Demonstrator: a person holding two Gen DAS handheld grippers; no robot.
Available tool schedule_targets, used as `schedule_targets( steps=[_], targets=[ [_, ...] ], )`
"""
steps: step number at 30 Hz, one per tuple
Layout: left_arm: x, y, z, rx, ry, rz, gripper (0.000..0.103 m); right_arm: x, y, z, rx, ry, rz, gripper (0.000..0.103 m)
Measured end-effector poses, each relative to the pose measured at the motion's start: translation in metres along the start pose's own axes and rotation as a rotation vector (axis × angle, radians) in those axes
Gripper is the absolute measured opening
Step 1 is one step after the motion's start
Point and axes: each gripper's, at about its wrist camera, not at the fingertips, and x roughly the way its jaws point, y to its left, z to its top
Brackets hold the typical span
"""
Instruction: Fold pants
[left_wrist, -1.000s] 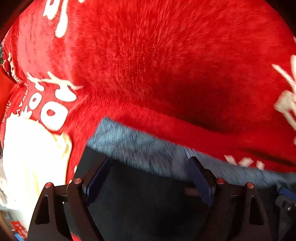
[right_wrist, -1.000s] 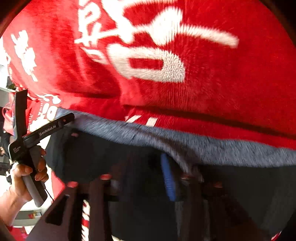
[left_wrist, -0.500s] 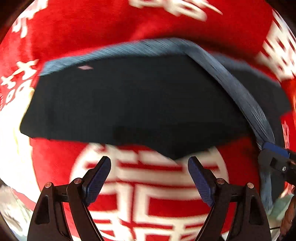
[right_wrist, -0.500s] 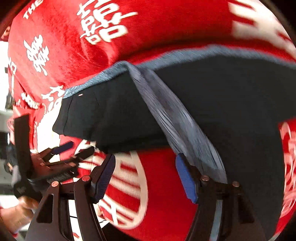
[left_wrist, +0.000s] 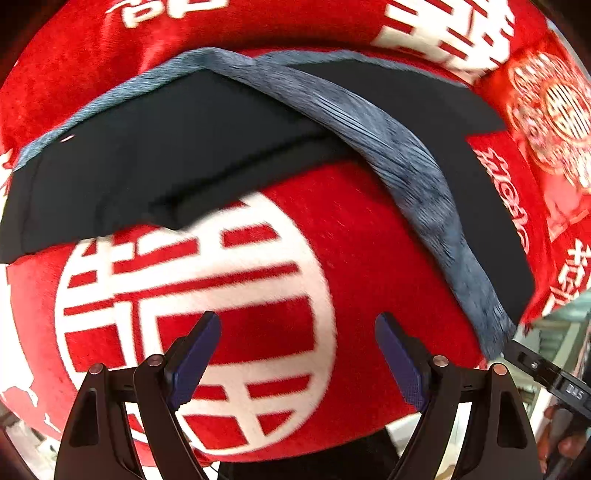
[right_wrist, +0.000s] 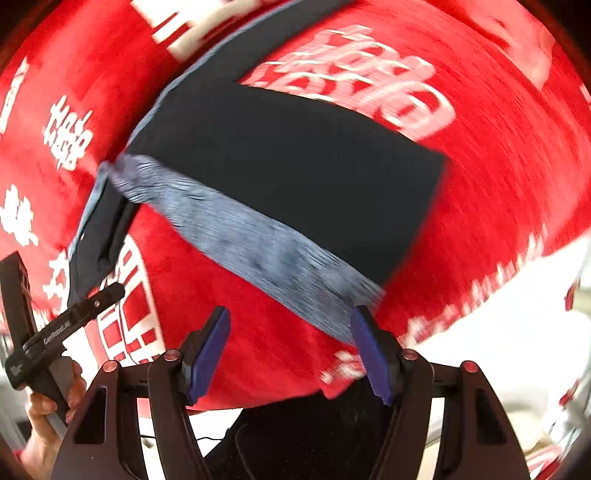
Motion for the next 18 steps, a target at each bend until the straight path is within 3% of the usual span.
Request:
schedule_targets(
  steps=[6, 9, 18],
  targets=[
    [0.009, -0.040, 0.009, 0.039, 0.014, -0.063, 0.086, 0.011, -0.033, -0.003, 0.065, -0.001, 0.070, 0.065],
    [0.022, -0.061, 0.015, 0.033, 0.036, -0.098, 0.086, 0.014, -0.044, 0.002, 0.089, 0.003, 0.155, 0.059],
    [0.044, -0.102, 0.035, 0.020, 0.075, -0.133, 0.089, 0.019, -0.043, 0.025, -0.024, 0.050, 0.266, 0.057]
  ],
)
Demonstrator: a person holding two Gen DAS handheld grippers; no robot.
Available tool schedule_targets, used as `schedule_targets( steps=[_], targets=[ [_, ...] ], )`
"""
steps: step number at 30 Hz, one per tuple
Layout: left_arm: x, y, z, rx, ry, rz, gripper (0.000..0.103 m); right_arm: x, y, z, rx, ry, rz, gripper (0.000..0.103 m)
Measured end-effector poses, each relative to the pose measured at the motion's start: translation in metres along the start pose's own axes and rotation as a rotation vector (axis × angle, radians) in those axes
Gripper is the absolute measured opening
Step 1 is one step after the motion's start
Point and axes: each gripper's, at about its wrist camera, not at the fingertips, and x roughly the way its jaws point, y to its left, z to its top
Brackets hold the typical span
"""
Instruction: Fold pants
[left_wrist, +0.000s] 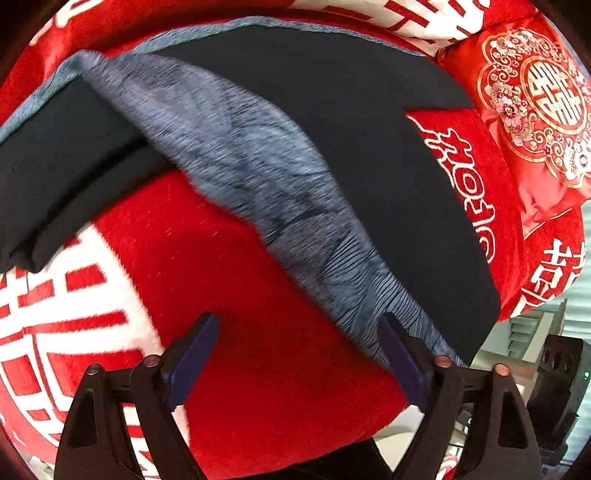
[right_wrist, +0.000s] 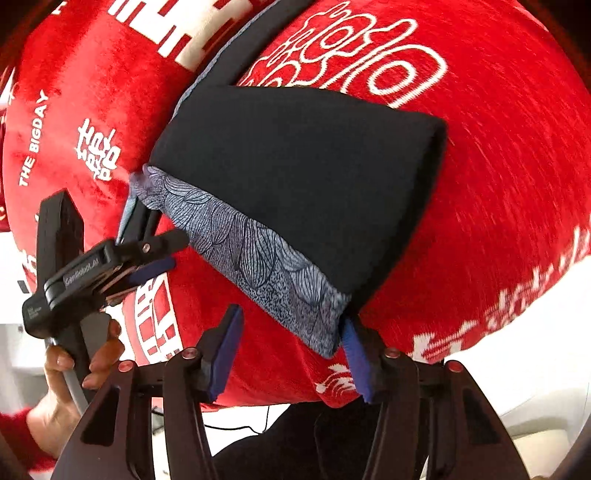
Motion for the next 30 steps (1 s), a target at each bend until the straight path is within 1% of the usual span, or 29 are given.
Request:
schedule_targets(
  steps=[2, 3, 4, 6, 7, 8, 9, 10, 11, 14, 18, 20, 23, 24, 25, 27, 29, 30],
  targets=[
    [0.004, -0.007, 0.004, -0.010, 0.016, 0.007, 0.090, 0.003, -0.005, 0.010, 0.028, 0.026, 0.018, 0.052],
    [0.005, -0.010, 0.006, -0.017, 0.020, 0.005, 0.090, 0.003, -0.006, 0.015, 0.037, 0.045, 0.016, 0.034],
    [0.005, -0.011, 0.007, -0.025, 0.024, -0.005, 0.089, 0.003, -0.007, 0.021, 0.042, 0.075, 0.031, 0.005],
    [0.006, -0.012, 0.010, -0.058, 0.037, -0.035, 0.089, 0.000, -0.007, 0.028, 0.065, 0.110, 0.095, 0.004],
    [0.007, -0.012, 0.011, -0.073, 0.041, -0.051, 0.086, -0.001, -0.005, 0.028, 0.063, 0.117, 0.117, 0.004],
    [0.007, -0.013, 0.013, -0.091, 0.047, -0.075, 0.077, -0.002, 0.001, 0.031, 0.053, 0.125, 0.131, 0.004],
    [0.007, -0.014, 0.015, -0.103, 0.055, -0.099, 0.050, -0.009, 0.007, 0.036, 0.028, 0.133, 0.153, 0.004],
    [0.010, -0.016, 0.017, -0.115, 0.082, -0.132, 0.022, -0.014, 0.012, 0.041, 0.013, 0.140, 0.173, 0.004],
    [0.012, -0.016, 0.019, -0.131, 0.100, -0.148, 0.016, -0.018, 0.014, 0.044, 0.006, 0.143, 0.186, 0.004],
    [0.007, -0.022, 0.027, -0.172, 0.092, -0.190, 0.010, -0.036, 0.026, 0.066, -0.027, 0.148, 0.221, 0.004],
    [-0.027, -0.036, 0.050, -0.165, 0.019, -0.190, 0.009, -0.066, 0.041, 0.118, -0.083, 0.108, 0.259, 0.003],
    [-0.042, -0.042, 0.070, -0.163, -0.019, -0.187, 0.009, -0.076, 0.045, 0.147, -0.098, 0.088, 0.265, 0.003],
    [-0.047, -0.053, 0.110, -0.157, -0.062, -0.193, 0.009, -0.087, 0.056, 0.211, -0.143, 0.045, 0.252, 0.003],
    [-0.047, -0.057, 0.125, -0.151, -0.078, -0.196, 0.009, -0.088, 0.060, 0.223, -0.155, 0.038, 0.250, 0.003],
    [-0.048, -0.059, 0.135, -0.143, -0.092, -0.196, 0.009, -0.089, 0.066, 0.245, -0.183, 0.027, 0.242, 0.003],
    [-0.049, -0.068, 0.164, -0.110, -0.138, -0.176, 0.009, -0.090, 0.073, 0.276, -0.236, 0.011, 0.211, 0.003],
    [-0.049, -0.072, 0.188, -0.095, -0.169, -0.161, 0.009, -0.081, 0.082, 0.314, -0.285, -0.014, 0.165, 0.003],
    [-0.049, -0.073, 0.200, -0.091, -0.184, -0.156, 0.009, -0.077, 0.081, 0.325, -0.290, -0.019, 0.150, 0.003]
  ],
)
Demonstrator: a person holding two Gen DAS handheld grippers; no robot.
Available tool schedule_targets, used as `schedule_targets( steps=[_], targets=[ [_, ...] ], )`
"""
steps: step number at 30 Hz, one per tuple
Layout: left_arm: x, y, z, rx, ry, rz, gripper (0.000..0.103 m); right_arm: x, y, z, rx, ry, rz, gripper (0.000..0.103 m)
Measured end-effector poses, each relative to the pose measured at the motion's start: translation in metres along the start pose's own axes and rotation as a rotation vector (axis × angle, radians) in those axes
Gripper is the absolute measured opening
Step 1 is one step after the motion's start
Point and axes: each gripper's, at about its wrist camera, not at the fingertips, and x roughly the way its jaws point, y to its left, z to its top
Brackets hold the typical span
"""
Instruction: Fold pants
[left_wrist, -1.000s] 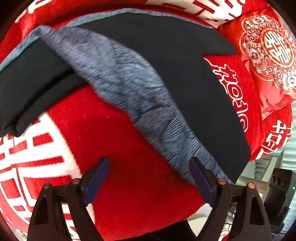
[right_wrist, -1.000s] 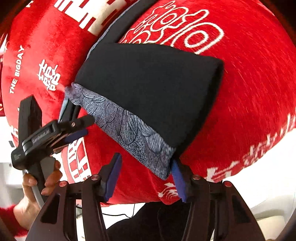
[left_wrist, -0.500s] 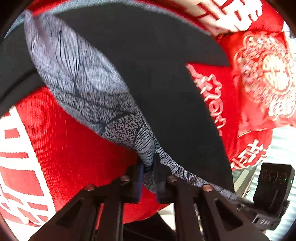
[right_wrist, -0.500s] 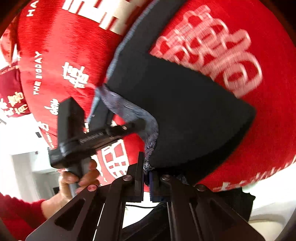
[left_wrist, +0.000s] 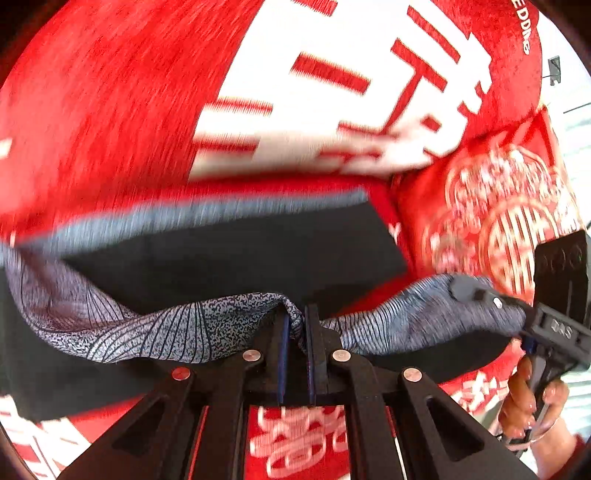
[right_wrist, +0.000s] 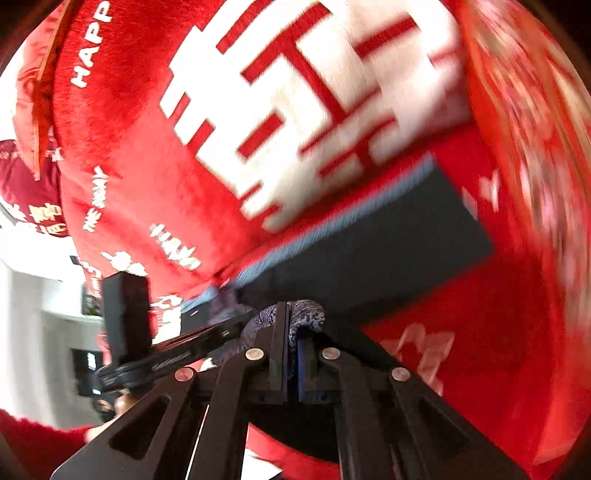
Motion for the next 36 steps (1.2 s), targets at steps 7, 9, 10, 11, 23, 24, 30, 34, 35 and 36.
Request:
schedule_targets(
  steps=[7, 9, 10, 11, 23, 24, 30, 34, 35, 36],
  targets=[
    [0.003, -0.001, 0.046, 0.090, -0.094, 0.205, 0.010, 0.060, -0.041, 0.074, -0.025, 0.023, -0.219, 0.004],
    [0.006, 0.009, 0.045, 0.080, -0.081, 0.248, 0.010, 0.076, -0.052, 0.081, -0.015, 0.055, -0.245, 0.005],
    [0.008, 0.014, 0.042, 0.076, -0.071, 0.268, 0.010, 0.084, -0.055, 0.082, -0.009, 0.071, -0.276, 0.007],
    [0.011, 0.021, 0.037, 0.070, -0.056, 0.292, 0.010, 0.085, -0.055, 0.081, -0.016, 0.070, -0.287, 0.008],
    [0.027, 0.086, 0.001, 0.010, 0.013, 0.519, 0.010, 0.046, -0.020, 0.061, -0.135, -0.035, -0.414, 0.048],
    [0.027, 0.089, 0.003, 0.007, 0.009, 0.527, 0.010, 0.052, -0.022, 0.059, -0.139, -0.011, -0.438, 0.040],
    [0.046, 0.089, 0.006, 0.030, 0.006, 0.587, 0.010, 0.082, -0.059, 0.055, -0.087, 0.059, -0.560, 0.022],
    [0.046, 0.083, 0.000, 0.052, 0.016, 0.592, 0.010, 0.066, -0.064, 0.044, -0.043, 0.046, -0.545, 0.021],
    [0.043, 0.085, -0.001, 0.036, 0.016, 0.573, 0.010, 0.062, -0.062, 0.040, -0.035, 0.042, -0.526, 0.023],
    [0.038, 0.087, -0.002, 0.014, 0.014, 0.546, 0.010, 0.054, -0.058, 0.034, -0.023, 0.033, -0.488, 0.033]
  ],
)
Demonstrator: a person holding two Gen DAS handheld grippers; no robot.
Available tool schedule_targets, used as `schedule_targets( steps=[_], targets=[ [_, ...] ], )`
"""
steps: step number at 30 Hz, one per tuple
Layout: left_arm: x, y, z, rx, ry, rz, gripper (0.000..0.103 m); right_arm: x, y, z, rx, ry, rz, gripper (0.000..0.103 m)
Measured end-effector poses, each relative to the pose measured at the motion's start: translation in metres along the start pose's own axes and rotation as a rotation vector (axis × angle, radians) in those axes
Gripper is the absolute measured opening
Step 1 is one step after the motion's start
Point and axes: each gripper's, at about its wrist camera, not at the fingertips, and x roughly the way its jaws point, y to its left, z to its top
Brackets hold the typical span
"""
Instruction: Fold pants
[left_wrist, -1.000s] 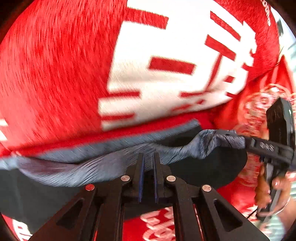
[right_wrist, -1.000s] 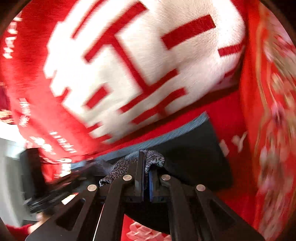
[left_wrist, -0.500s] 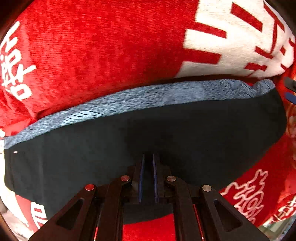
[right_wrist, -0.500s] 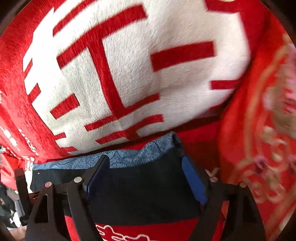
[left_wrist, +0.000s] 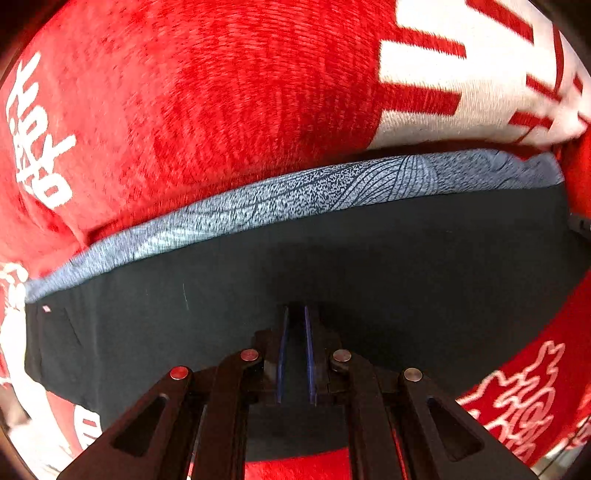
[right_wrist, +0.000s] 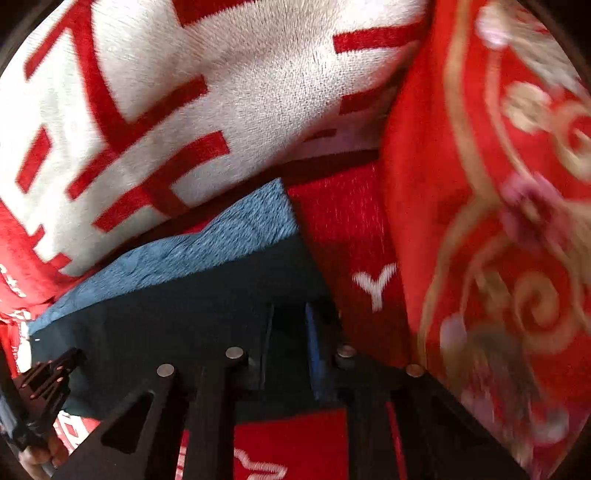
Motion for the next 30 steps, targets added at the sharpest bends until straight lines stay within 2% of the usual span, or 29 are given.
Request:
schedule_targets(
  steps=[1, 3, 6, 7, 8, 9, 10, 11, 15, 22, 23, 25, 28, 30],
  targets=[
    [-0.001, 0.004, -0.005, -0.011, -0.001, -0.012, 0.010, -0.006, 0.000, -0.006, 0.008, -0.005, 0.038, 0.051],
    [-0.007, 0.013, -0.006, -0.027, -0.005, -0.020, 0.010, -0.017, -0.004, -0.016, 0.020, -0.027, 0.080, 0.065],
    [-0.013, 0.016, -0.003, -0.018, -0.024, -0.030, 0.010, -0.022, -0.005, -0.026, 0.044, -0.025, 0.091, 0.065],
    [-0.013, 0.012, 0.006, -0.013, -0.024, -0.031, 0.020, -0.021, -0.008, -0.027, 0.057, -0.015, 0.100, 0.065],
    [-0.014, 0.011, 0.008, -0.013, -0.028, -0.032, 0.035, -0.021, -0.010, -0.029, 0.079, -0.009, 0.120, 0.065],
    [-0.017, 0.011, 0.010, -0.019, -0.045, -0.032, 0.072, -0.021, -0.009, -0.032, 0.099, 0.000, 0.146, 0.065],
    [-0.023, 0.014, 0.005, -0.025, -0.078, -0.030, 0.082, -0.020, -0.009, -0.035, 0.115, 0.013, 0.174, 0.065],
    [-0.027, 0.013, 0.007, -0.023, -0.107, -0.029, 0.082, -0.019, -0.002, -0.033, 0.123, 0.024, 0.189, 0.065],
    [-0.025, 0.005, 0.016, -0.005, -0.087, -0.042, 0.082, 0.000, 0.010, -0.056, 0.157, 0.107, 0.258, 0.065],
    [-0.021, -0.003, 0.017, -0.011, -0.071, -0.058, 0.082, 0.028, 0.020, -0.059, 0.299, 0.116, 0.368, 0.063],
    [-0.021, -0.003, 0.022, -0.012, -0.063, -0.051, 0.082, 0.028, 0.018, -0.057, 0.317, 0.121, 0.379, 0.058],
    [-0.016, 0.002, 0.013, -0.016, -0.051, -0.050, 0.082, 0.029, 0.017, -0.053, 0.333, 0.137, 0.379, 0.011],
    [-0.024, 0.017, 0.013, -0.019, -0.075, -0.048, 0.082, 0.009, 0.011, -0.054, 0.270, 0.107, 0.389, 0.011],
    [-0.024, 0.023, 0.009, -0.009, -0.075, -0.037, 0.082, 0.004, 0.012, -0.059, 0.192, 0.121, 0.345, 0.011]
  ],
)
